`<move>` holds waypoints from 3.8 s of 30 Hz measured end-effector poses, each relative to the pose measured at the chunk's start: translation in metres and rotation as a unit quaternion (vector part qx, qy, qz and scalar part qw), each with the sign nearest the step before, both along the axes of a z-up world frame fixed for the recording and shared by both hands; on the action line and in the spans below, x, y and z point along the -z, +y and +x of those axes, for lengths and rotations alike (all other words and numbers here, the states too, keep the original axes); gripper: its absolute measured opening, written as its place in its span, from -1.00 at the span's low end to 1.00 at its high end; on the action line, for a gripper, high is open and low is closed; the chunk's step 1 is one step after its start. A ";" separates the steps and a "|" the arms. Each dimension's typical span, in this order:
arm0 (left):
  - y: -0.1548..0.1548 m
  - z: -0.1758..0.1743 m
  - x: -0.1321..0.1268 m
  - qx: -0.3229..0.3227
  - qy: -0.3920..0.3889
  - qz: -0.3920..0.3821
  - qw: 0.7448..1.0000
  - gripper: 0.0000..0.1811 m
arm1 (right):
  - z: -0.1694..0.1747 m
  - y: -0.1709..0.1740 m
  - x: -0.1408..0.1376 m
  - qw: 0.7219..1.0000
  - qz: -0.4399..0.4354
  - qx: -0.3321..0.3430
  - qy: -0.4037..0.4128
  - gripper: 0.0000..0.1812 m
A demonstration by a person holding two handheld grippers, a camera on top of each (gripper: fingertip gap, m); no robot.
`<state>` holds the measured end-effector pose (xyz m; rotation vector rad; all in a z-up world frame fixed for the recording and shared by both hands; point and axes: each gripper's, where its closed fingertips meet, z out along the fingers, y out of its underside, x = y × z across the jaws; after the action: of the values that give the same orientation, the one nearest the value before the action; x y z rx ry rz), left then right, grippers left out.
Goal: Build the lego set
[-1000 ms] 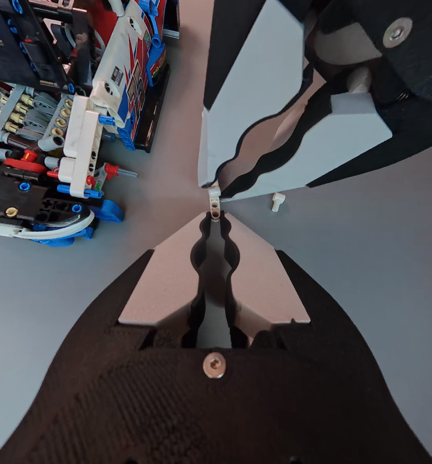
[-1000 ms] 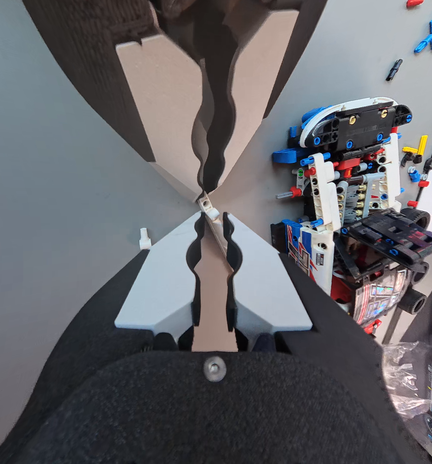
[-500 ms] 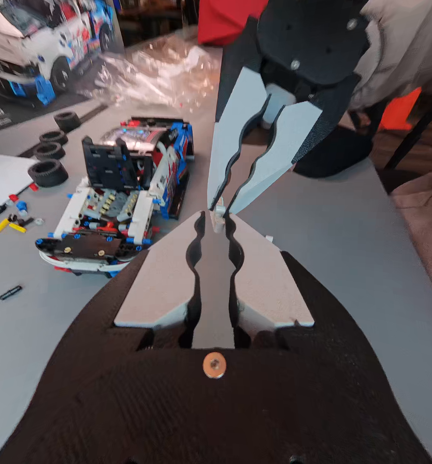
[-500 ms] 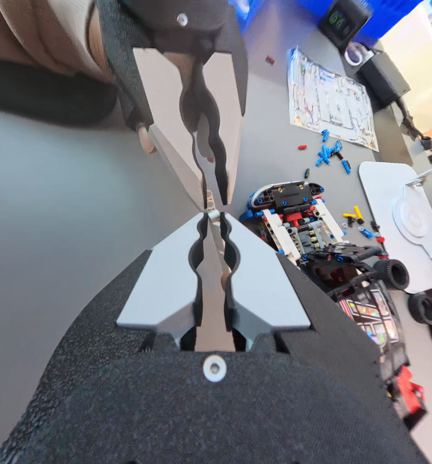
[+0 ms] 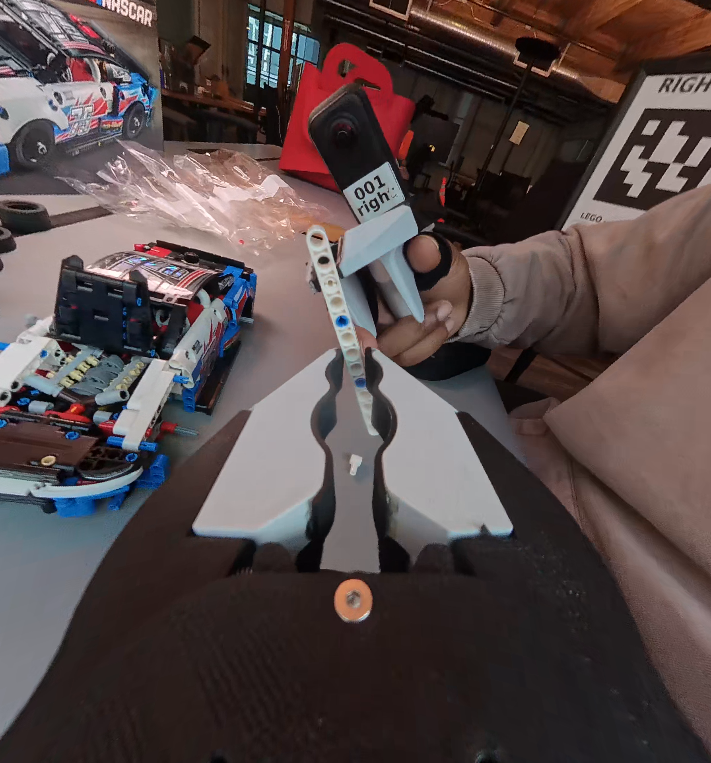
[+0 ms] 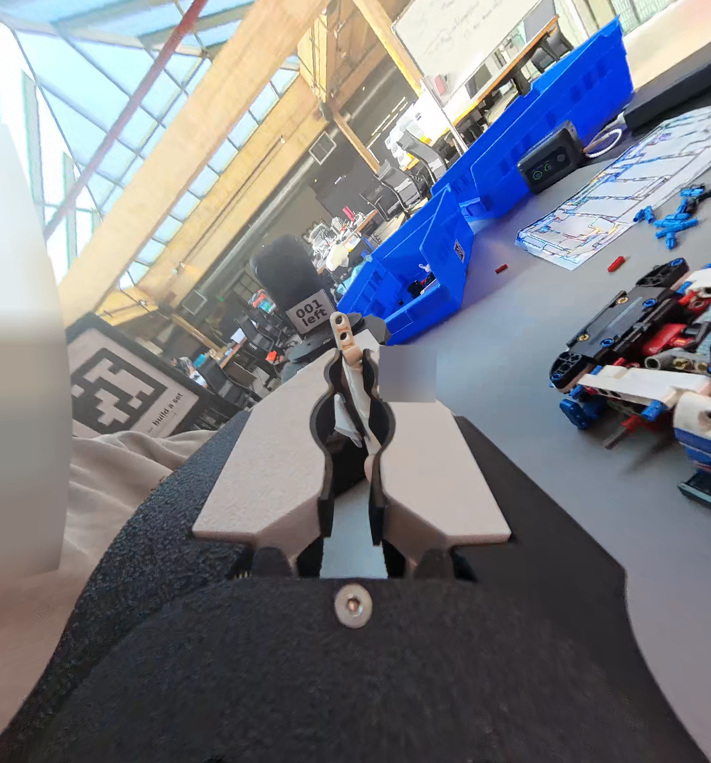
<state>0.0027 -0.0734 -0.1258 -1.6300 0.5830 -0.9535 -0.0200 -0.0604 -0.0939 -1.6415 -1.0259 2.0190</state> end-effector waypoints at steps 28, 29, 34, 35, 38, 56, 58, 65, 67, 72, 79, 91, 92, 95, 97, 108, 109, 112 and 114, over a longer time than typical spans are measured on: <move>-0.017 0.018 0.000 0.152 -0.246 -0.249 0.924 -0.94 | 0.024 -0.008 0.011 0.905 0.414 -0.095 -0.013 -0.95; -0.018 0.018 0.000 0.153 -0.243 -0.247 0.925 -0.94 | 0.025 -0.010 0.011 0.892 0.443 -0.093 -0.008 -0.95; -0.022 0.021 -0.007 0.154 -0.211 -0.181 0.948 -0.93 | 0.030 -0.021 -0.004 0.842 0.532 -0.074 0.050 -0.94; -0.023 0.022 -0.009 0.153 -0.204 -0.165 0.953 -0.93 | 0.031 -0.024 -0.007 0.838 0.538 -0.069 0.059 -0.94; -0.026 0.022 -0.013 0.153 -0.194 -0.129 0.960 -0.93 | 0.033 -0.028 -0.013 0.831 0.548 -0.048 0.076 -0.93; -0.014 0.022 -0.003 0.092 -0.118 -0.059 0.987 -0.94 | 0.031 -0.017 0.002 0.975 0.209 -0.072 -0.003 -0.94; -0.014 0.021 -0.002 0.091 -0.119 -0.063 0.987 -0.94 | 0.030 -0.016 0.002 0.974 0.214 -0.072 0.005 -0.94; -0.007 0.019 0.012 0.074 -0.105 -0.089 0.988 -0.94 | 0.027 -0.011 0.015 0.971 0.222 -0.085 -0.006 -0.94; -0.006 0.020 0.017 0.066 -0.085 -0.086 0.990 -0.93 | 0.027 -0.010 0.020 0.968 0.232 -0.096 -0.014 -0.94; -0.003 0.022 0.024 0.056 -0.046 -0.075 0.995 -0.93 | 0.028 -0.010 0.027 0.960 0.252 -0.119 -0.024 -0.94; 0.000 0.021 0.023 0.045 -0.049 -0.073 0.995 -0.93 | 0.024 -0.008 0.031 0.975 0.189 -0.120 0.003 -0.94; 0.007 0.023 0.029 0.040 -0.050 -0.089 0.994 -0.94 | 0.028 0.000 0.036 0.977 0.187 -0.105 0.013 -0.94; 0.008 0.024 0.028 0.040 -0.051 -0.090 0.994 -0.94 | 0.029 0.001 0.036 0.977 0.189 -0.102 0.013 -0.94; 0.010 0.026 0.027 0.040 -0.053 -0.090 0.994 -0.94 | 0.030 0.003 0.035 0.976 0.195 -0.093 0.015 -0.94; 0.012 0.026 0.026 0.038 -0.054 -0.091 0.994 -0.94 | 0.030 0.005 0.034 0.977 0.194 -0.088 0.016 -0.92; 0.026 0.028 0.020 0.041 -0.059 -0.099 0.992 -0.93 | 0.032 0.021 0.025 0.978 0.203 -0.044 0.031 -0.94; 0.028 0.027 0.020 0.037 -0.059 -0.095 0.993 -0.93 | 0.032 0.023 0.025 0.979 0.199 -0.038 0.030 -0.94; 0.033 0.024 0.015 0.026 -0.067 -0.085 0.994 -0.90 | 0.031 0.026 0.027 0.983 0.180 -0.035 0.025 -0.94; 0.034 0.023 0.014 0.023 -0.070 -0.082 0.994 -0.93 | 0.030 0.026 0.028 0.984 0.175 -0.034 0.026 -0.94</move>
<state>0.0256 -0.0397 -0.1394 -1.6842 0.4583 -1.1646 0.0104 -0.0341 -0.1217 -1.3805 -1.3446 1.7843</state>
